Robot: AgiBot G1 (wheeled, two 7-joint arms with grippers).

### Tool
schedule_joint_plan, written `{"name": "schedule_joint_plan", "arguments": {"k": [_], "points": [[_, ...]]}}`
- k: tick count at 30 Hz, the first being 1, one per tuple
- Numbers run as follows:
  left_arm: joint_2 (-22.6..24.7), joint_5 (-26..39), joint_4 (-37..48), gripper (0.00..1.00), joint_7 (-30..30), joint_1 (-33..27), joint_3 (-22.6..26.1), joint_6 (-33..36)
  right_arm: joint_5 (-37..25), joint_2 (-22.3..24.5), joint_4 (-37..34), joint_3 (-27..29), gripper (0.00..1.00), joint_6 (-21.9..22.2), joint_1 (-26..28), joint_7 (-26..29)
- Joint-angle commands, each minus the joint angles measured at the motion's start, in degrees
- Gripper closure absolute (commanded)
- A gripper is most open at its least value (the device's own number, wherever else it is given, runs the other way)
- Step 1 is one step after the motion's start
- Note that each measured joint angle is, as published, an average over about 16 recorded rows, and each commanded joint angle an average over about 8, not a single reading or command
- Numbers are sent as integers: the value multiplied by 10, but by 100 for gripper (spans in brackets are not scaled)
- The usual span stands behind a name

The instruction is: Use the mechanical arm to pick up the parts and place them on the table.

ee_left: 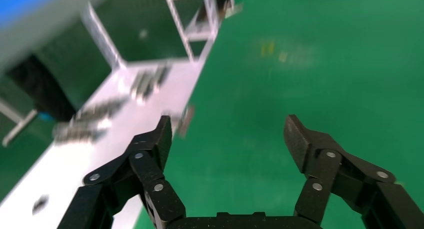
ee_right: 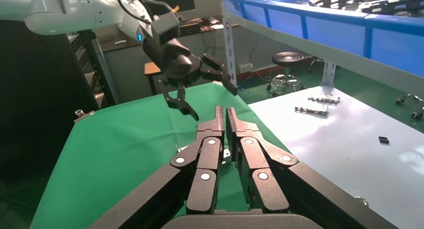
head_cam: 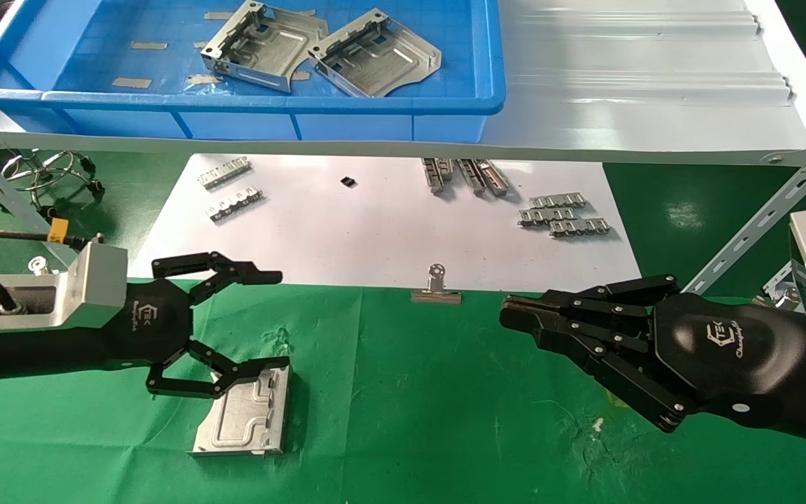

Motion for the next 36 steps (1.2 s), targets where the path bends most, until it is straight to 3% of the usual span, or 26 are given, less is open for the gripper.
{"name": "schedule_joint_plan", "arguments": {"k": [1,36], "points": [[-3,-6,-13,0,-23,6,-6,0,0,0,0,0,0,0,0,0],[-79,-54,-332,0,-294,184,-200,-39,0,0,0,0,0,0,0,0]]}}
